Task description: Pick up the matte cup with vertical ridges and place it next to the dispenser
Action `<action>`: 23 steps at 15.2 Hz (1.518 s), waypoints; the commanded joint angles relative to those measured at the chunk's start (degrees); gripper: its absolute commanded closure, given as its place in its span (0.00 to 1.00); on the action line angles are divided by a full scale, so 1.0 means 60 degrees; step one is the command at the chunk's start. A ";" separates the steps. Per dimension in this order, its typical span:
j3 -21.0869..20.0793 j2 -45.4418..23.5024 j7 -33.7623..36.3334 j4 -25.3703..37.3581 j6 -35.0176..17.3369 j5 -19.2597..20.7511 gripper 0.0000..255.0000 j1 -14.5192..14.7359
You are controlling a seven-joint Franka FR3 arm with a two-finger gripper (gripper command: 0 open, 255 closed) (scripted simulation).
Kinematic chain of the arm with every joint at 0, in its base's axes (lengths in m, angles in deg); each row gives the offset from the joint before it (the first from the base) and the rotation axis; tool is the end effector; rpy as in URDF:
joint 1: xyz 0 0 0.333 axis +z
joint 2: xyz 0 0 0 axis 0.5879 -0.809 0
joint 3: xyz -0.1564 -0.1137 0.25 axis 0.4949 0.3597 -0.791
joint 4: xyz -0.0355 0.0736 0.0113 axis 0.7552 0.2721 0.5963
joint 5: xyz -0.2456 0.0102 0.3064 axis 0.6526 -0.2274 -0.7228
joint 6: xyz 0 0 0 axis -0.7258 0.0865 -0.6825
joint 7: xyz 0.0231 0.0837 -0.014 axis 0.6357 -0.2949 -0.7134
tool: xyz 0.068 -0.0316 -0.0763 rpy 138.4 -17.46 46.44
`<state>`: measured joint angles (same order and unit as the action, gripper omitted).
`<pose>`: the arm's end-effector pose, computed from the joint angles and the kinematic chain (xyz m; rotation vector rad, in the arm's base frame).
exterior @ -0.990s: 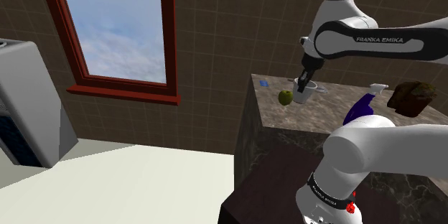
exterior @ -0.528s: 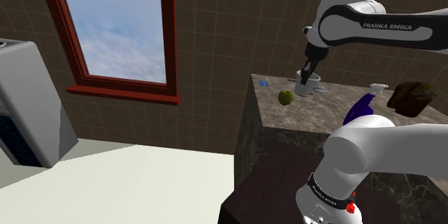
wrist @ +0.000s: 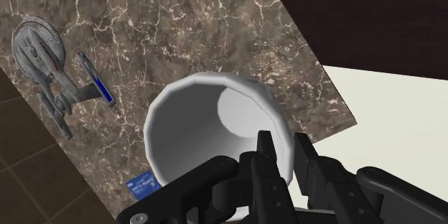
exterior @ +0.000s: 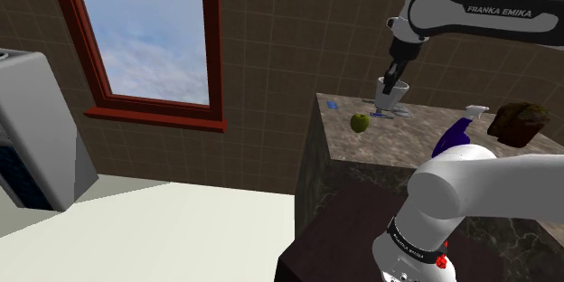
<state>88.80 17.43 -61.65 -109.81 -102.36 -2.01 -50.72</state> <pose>0.2318 -0.1665 0.5624 2.9338 0.0670 0.0837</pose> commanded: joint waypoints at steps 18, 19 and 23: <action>0.0023 0.0141 -0.0804 0.2023 0.2028 -0.0006 1.00 -0.0097; 0.0130 0.0408 -0.0974 0.1940 0.2170 0.0105 1.00 -0.0174; 0.0588 0.1404 -0.1702 0.1721 0.2762 0.0596 1.00 -0.0490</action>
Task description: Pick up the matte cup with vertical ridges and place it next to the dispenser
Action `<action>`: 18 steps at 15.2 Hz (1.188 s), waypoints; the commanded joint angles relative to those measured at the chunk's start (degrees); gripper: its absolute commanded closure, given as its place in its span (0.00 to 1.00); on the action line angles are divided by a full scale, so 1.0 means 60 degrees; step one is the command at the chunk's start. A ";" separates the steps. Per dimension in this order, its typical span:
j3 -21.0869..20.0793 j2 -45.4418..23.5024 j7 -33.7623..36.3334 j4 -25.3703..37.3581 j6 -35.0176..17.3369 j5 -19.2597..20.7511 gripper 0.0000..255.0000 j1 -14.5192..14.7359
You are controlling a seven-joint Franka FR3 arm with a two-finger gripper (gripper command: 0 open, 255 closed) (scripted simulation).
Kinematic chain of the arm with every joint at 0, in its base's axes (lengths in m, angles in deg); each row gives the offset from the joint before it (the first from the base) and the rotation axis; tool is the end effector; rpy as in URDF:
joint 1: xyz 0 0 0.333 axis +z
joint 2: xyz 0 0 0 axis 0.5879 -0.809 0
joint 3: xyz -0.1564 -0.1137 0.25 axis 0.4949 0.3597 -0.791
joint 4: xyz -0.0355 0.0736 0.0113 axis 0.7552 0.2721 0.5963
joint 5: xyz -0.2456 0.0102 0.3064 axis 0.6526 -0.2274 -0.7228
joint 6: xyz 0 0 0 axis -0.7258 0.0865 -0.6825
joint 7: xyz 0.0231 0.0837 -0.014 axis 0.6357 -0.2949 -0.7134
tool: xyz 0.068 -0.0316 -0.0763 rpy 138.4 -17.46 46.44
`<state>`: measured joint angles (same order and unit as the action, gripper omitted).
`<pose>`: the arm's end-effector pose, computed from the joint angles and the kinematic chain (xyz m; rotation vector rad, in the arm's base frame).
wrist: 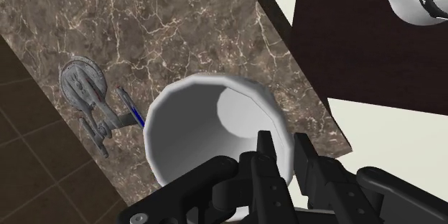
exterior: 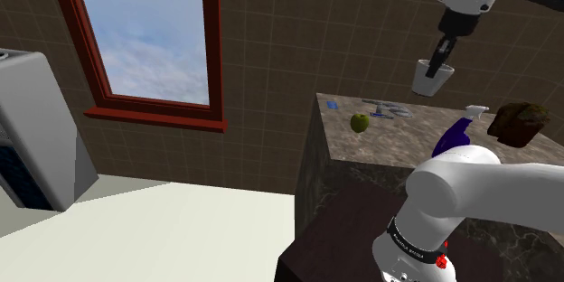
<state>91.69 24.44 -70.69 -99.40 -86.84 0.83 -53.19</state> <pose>0.1430 -0.1915 0.6427 2.9341 0.0661 0.0841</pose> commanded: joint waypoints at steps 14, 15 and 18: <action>0.1962 0.2580 -0.3232 0.0596 0.2120 0.2350 1.00 -0.1069; 0.2101 0.2677 -0.3467 0.0717 0.2237 0.2532 1.00 -0.1112; 0.2512 0.2914 -0.4184 0.1134 0.2561 0.3092 1.00 -0.1210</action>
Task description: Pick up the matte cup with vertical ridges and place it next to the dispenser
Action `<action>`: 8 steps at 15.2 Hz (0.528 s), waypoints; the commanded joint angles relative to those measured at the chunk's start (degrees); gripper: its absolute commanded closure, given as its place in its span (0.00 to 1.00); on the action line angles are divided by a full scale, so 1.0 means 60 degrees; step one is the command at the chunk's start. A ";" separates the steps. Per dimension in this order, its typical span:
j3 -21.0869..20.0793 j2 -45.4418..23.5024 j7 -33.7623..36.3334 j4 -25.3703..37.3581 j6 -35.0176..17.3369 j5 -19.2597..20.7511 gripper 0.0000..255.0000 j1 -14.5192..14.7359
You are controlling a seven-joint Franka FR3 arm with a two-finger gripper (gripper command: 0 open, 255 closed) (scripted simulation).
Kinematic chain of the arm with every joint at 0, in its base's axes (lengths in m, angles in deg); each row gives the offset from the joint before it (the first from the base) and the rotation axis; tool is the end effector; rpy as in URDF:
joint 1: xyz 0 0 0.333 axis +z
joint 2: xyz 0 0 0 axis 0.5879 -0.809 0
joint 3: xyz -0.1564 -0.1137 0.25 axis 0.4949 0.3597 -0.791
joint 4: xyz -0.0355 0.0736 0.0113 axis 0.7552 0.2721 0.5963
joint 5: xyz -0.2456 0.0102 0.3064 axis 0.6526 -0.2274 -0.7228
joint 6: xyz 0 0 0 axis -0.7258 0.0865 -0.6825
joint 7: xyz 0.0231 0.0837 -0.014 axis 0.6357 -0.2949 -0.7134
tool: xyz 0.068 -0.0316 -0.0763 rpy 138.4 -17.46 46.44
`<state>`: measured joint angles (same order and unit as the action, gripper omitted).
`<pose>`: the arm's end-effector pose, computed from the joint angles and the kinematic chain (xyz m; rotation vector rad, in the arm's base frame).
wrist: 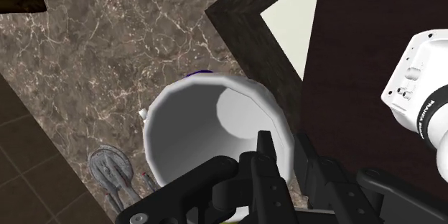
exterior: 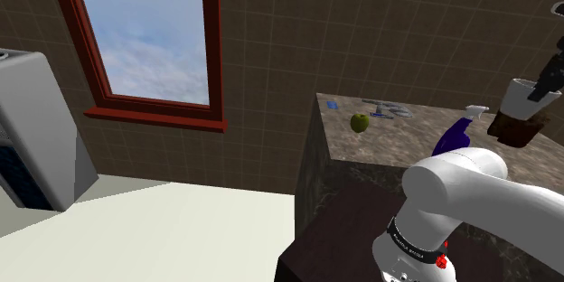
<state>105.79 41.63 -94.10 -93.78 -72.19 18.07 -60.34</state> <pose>-0.0846 -0.2530 0.6432 2.9335 0.0666 0.0850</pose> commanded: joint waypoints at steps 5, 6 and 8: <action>0.0829 0.0270 -0.1521 0.1074 0.0559 0.1164 1.00 -0.0088; 0.0959 0.0288 -0.1775 0.1275 0.0631 0.1351 1.00 -0.0088; 0.1215 0.0304 -0.2287 0.1705 0.0762 0.1726 1.00 -0.0068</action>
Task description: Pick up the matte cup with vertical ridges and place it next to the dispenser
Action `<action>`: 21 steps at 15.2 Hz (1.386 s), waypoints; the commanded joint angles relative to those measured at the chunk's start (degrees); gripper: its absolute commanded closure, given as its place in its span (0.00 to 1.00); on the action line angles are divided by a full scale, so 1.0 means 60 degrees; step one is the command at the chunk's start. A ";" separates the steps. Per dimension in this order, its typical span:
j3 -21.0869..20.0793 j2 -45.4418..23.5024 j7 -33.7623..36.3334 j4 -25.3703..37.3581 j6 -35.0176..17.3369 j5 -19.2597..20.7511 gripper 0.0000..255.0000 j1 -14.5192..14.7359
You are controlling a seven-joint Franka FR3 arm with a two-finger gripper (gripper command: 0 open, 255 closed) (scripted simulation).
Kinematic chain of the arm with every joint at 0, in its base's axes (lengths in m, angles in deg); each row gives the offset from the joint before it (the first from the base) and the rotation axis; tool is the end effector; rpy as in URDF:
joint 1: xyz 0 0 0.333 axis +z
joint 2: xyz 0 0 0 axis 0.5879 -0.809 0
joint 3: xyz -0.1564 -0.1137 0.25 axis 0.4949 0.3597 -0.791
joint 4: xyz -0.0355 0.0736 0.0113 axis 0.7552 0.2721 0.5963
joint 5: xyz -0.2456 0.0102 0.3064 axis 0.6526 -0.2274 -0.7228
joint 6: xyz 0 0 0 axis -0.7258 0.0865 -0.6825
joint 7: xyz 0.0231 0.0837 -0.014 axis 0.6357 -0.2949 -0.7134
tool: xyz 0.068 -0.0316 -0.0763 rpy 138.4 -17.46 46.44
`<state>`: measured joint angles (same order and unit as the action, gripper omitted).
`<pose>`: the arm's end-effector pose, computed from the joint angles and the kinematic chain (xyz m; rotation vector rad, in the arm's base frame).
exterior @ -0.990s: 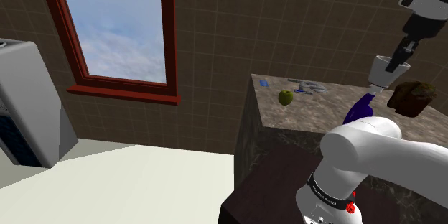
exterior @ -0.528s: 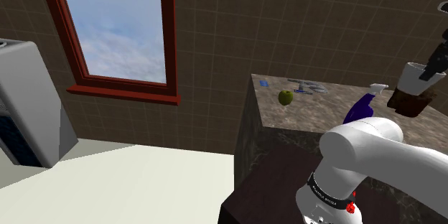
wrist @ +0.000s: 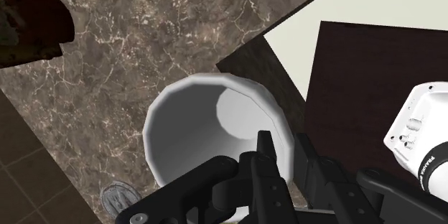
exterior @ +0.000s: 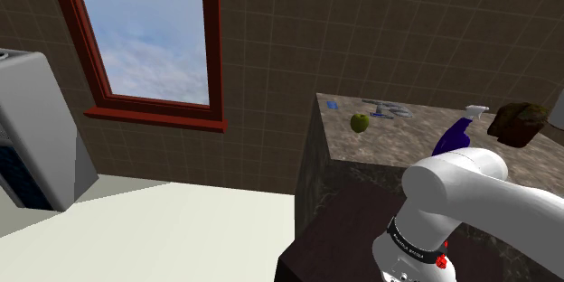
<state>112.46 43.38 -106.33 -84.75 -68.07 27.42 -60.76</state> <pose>-0.1888 -0.2836 0.6437 2.9337 0.0659 0.0844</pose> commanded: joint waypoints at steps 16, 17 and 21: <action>0.1511 0.0620 -0.2327 0.1236 0.0028 0.2056 1.00 -0.0012; 0.1563 0.0722 -0.2316 0.1100 -0.0019 0.2110 1.00 -0.0058; 0.1789 0.1121 -0.2281 0.0575 -0.0202 0.2336 1.00 -0.0243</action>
<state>122.76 49.59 -119.96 -80.72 -68.97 40.98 -62.05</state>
